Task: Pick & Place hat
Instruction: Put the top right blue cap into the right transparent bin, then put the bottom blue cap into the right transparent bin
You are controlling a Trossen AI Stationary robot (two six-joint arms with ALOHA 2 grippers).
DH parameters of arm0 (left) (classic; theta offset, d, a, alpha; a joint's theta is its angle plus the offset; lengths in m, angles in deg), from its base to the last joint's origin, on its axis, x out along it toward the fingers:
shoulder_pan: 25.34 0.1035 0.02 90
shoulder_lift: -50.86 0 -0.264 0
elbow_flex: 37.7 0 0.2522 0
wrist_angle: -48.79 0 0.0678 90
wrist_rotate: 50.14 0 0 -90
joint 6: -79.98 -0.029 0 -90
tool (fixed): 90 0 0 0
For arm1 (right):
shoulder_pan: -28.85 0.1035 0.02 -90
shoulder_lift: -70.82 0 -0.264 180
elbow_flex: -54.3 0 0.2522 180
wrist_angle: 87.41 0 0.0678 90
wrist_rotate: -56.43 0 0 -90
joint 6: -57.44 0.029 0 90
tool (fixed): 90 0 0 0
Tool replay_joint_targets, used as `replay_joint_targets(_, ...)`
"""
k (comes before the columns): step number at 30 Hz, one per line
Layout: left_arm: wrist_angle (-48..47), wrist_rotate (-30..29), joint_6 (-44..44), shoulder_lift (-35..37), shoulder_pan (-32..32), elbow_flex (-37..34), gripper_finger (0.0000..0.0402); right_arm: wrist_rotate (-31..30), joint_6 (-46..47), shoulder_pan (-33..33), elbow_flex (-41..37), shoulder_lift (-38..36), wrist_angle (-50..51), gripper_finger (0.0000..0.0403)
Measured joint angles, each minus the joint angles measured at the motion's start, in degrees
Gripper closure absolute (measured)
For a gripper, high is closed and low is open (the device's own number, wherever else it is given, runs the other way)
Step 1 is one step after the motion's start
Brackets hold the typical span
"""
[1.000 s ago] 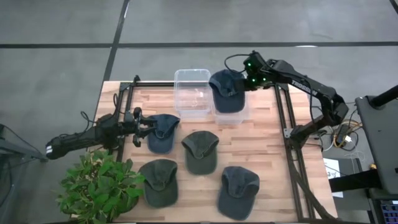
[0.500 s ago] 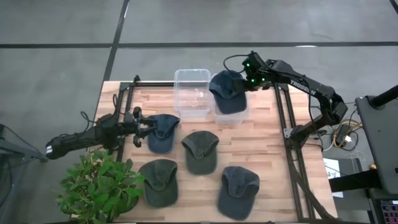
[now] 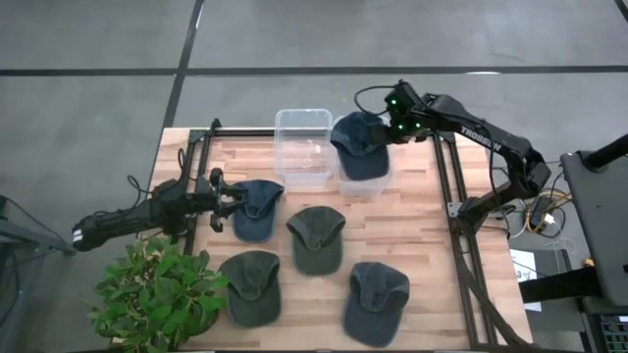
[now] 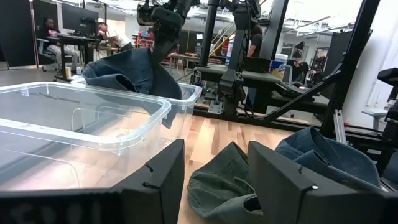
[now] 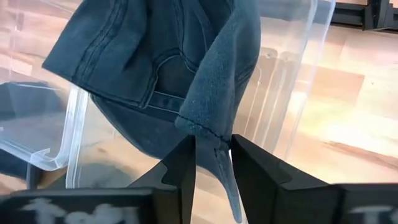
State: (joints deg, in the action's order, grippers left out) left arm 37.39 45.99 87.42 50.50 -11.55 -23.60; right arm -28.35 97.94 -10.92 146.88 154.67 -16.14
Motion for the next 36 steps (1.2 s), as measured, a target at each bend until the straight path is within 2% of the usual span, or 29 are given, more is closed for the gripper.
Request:
replay_joint_targets(6, -0.01, 0.0, -0.02, 0.02, 0.01, 0.0, 0.0232, 0.09, -0.24, 0.0, 0.04, -1.7, 2.29, 0.0316)
replay_joint_targets(14, 0.0, 0.0, 0.03, 0.0, -0.01, 0.0, 0.0232, 5.47, -2.72, 0.48, 0.06, -2.04, 2.54, 0.0304)
replay_joint_targets(18, 0.0, 0.0, 0.21, 0.0, -0.01, 0.0, 0.0232, 9.82, -6.02, 3.66, 0.53, -4.18, 3.43, 0.0309)
replay_joint_targets(22, -0.01, 0.0, 0.37, 0.0, 0.0, 0.0, 0.0232, 10.77, -6.15, 11.26, 0.61, -8.41, 9.17, 0.0324)
replay_joint_targets(25, -0.01, 0.0, 0.39, 0.0, -0.01, 0.0, 0.0232, 10.14, -2.33, 19.63, 0.61, -11.65, 13.45, 0.0337)
replay_joint_targets(31, -0.01, 0.0, 0.48, 0.0, -0.01, 0.0, 0.0232, 7.95, 11.2, 38.38, 0.33, -16.06, 14.72, 0.0355)
replay_joint_targets(36, -0.01, 0.0, 0.48, 0.0, -0.01, 0.0, 0.0232, 6.36, 23.96, 51.56, 0.31, -16.36, 14.73, 0.036)
